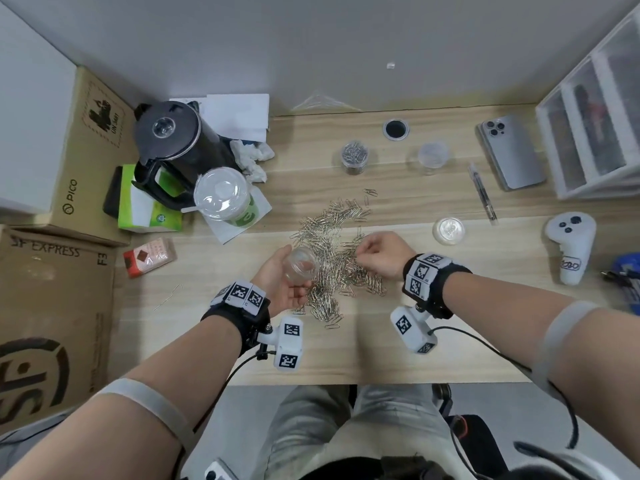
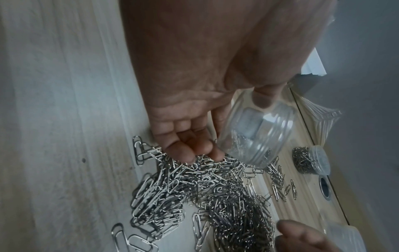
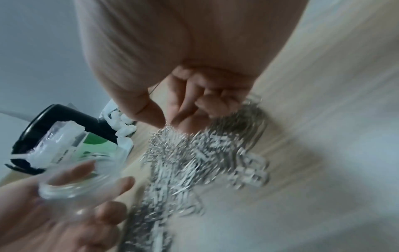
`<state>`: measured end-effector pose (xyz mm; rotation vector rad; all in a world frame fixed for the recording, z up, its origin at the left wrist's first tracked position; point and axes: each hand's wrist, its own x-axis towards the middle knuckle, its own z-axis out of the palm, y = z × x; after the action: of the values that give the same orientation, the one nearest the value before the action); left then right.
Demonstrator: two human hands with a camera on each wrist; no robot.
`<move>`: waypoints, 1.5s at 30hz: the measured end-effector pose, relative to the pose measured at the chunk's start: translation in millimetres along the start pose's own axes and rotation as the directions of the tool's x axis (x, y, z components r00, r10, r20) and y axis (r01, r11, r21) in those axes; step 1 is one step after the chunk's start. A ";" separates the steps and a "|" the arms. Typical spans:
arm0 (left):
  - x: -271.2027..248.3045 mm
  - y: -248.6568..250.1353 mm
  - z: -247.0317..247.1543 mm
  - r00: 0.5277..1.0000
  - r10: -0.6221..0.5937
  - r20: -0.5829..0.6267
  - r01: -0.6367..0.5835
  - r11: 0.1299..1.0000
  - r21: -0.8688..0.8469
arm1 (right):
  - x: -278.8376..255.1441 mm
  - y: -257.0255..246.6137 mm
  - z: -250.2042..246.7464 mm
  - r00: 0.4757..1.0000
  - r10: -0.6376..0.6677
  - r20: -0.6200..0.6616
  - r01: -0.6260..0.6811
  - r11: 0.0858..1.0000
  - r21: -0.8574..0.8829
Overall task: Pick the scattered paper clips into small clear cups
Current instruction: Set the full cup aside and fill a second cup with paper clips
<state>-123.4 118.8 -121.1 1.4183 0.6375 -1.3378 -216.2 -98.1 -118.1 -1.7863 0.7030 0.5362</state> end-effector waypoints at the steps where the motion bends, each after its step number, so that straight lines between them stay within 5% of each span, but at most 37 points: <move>1: -0.3 0.0 -0.5 1.000 0.002 -0.010 -0.002 1.000 0.000 | 1.1 2.2 -9.6 0.994 -0.047 -0.099 0.033 0.990 -0.139; 4: -2.4 -0.4 0.1 0.999 0.019 -0.043 -0.019 1.000 0.020 | -1.5 10.0 -27.0 0.983 -0.140 -0.121 0.041 0.800 -0.599; 8: -0.8 -3.1 -0.5 0.990 0.062 -0.126 -0.058 0.998 0.031 | -6.6 16.1 -17.9 0.994 -0.107 -0.025 0.051 0.647 -0.761; 20: 12.2 -5.8 21.8 0.993 0.114 0.032 -0.108 0.984 -0.139 | 1.8 6.1 47.6 0.959 -0.270 0.091 0.261 0.703 -0.662; 27: 14.2 -4.8 34.0 0.989 0.134 0.061 -0.122 0.976 -0.178 | -5.8 3.3 67.7 0.966 -0.260 0.004 0.177 0.647 -0.741; 38: 10.8 -1.0 8.2 0.990 0.140 -0.031 -0.142 0.987 -0.078 | -3.7 -4.1 68.6 0.976 -0.217 0.014 0.168 0.710 -0.684; 45: 13.5 -9.9 18.9 0.991 0.120 0.062 -0.110 0.983 -0.144 | 2.9 -3.9 75.5 0.977 -0.210 0.040 0.167 0.632 -0.757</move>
<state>-136.3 101.2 -133.8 1.2704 0.5825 -1.2225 -212.9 -26.0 -140.6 -2.6429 0.3058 0.7048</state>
